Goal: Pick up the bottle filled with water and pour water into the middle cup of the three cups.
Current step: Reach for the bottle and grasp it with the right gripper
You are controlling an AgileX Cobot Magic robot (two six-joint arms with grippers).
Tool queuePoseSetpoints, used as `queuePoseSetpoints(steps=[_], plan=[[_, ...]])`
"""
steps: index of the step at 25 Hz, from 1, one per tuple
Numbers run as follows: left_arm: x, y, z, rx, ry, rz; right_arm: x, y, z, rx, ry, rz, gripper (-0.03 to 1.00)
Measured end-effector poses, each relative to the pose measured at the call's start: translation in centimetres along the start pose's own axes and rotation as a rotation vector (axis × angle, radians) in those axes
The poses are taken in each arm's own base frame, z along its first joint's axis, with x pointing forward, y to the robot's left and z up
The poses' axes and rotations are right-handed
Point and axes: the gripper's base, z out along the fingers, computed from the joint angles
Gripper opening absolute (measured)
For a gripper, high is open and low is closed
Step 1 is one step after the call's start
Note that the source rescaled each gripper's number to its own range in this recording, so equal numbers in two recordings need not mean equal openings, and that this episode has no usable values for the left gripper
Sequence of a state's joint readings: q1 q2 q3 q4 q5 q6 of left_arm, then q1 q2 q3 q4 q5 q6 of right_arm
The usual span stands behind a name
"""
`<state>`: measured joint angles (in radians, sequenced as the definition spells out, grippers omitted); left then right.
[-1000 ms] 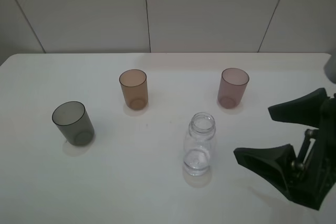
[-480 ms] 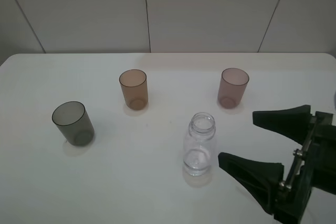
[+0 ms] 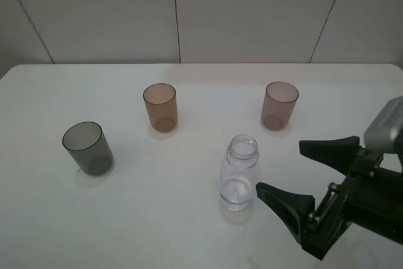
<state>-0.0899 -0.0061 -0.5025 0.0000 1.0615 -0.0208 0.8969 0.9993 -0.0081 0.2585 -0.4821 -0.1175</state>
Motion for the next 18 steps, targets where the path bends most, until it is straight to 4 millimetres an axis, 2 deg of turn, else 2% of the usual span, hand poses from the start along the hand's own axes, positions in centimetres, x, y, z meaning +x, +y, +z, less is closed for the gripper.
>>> queuePoseSetpoints(steps=[7, 14, 18], plan=[[0.0, 0.0, 0.0, 0.0, 0.0, 0.0, 0.4, 0.3, 1.6, -0.023, -0.035, 0.022, 1.0], [0.0, 0.0, 0.0, 0.0, 0.0, 0.0, 2.3, 0.8, 4.2, -0.058, 0.003, 0.038, 1.0], [0.0, 0.0, 0.0, 0.0, 0.0, 0.0, 3.2, 0.8, 5.0, -0.06, 0.026, 0.038, 1.0]])
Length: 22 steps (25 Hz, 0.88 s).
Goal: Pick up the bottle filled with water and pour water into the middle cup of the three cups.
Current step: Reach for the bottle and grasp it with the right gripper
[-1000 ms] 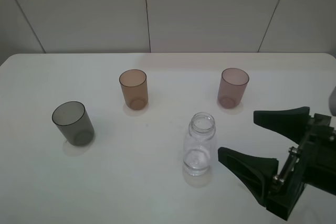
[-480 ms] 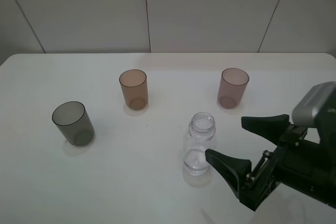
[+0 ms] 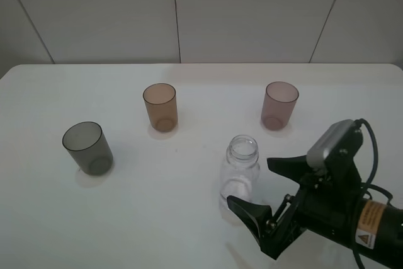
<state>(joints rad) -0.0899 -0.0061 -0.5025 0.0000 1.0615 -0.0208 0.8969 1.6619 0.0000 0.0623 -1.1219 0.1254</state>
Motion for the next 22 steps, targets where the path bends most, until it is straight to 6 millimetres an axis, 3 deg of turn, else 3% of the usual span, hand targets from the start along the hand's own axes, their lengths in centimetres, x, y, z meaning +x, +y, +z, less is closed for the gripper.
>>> queuePoseSetpoints(steps=[8, 22], plan=[[0.0, 0.0, 0.0, 0.0, 0.0, 0.0, 3.0, -0.4, 1.1, 0.024, 0.155, 0.027, 1.0], [0.0, 0.0, 0.0, 0.0, 0.0, 0.0, 3.0, -0.4, 1.3, 0.023, 0.147, 0.027, 1.0]])
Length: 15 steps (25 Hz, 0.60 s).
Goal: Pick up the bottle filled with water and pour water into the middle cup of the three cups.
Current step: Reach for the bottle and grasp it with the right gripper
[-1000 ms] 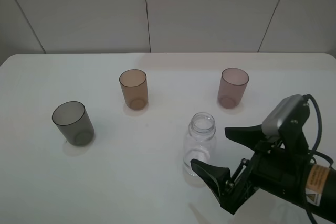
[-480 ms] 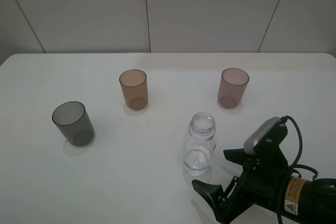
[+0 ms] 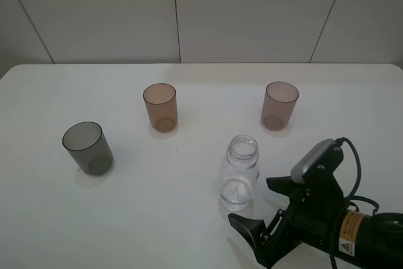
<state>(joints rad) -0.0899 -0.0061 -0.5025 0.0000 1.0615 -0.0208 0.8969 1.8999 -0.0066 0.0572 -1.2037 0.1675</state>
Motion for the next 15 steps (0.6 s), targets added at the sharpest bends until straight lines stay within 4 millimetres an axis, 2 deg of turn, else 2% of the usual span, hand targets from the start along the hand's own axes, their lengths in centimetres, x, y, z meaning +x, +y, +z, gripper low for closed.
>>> queuePoseSetpoints(steps=[10, 15], plan=[[0.0, 0.0, 0.0, 0.0, 0.0, 0.0, -0.2, 0.0, 0.2, -0.002, -0.008, 0.0, 1.0], [0.0, 0.0, 0.0, 0.0, 0.0, 0.0, -1.1, 0.2, 0.7, -0.005, -0.061, 0.005, 1.0]])
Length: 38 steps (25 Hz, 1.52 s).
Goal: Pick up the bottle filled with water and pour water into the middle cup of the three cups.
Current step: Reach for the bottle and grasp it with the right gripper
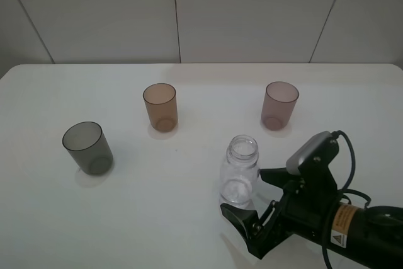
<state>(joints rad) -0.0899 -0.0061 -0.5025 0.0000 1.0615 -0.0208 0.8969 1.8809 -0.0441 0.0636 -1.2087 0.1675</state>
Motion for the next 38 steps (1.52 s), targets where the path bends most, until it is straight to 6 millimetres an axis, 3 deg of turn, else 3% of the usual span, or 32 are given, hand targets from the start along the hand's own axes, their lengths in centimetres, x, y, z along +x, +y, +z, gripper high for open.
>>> queuePoseSetpoints(steps=[27, 29, 30, 32, 33, 38], plan=[[0.0, 0.0, 0.0, 0.0, 0.0, 0.0, -1.6, -0.1, 2.9, 0.046, -0.08, 0.029, 0.97], [0.0, 0.0, 0.0, 0.0, 0.0, 0.0, -1.7, -0.1, 2.9, 0.045, -0.083, 0.029, 0.83], [0.0, 0.0, 0.0, 0.0, 0.0, 0.0, -1.7, -0.1, 2.9, 0.045, -0.083, 0.029, 0.69], [0.0, 0.0, 0.0, 0.0, 0.0, 0.0, -1.7, -0.1, 2.9, 0.045, -0.083, 0.029, 0.3], [0.0, 0.0, 0.0, 0.0, 0.0, 0.0, -1.7, -0.1, 2.9, 0.047, -0.083, 0.028, 0.04], [0.0, 0.0, 0.0, 0.0, 0.0, 0.0, -1.7, 0.0, 2.9, 0.037, -0.082, 0.028, 0.0]])
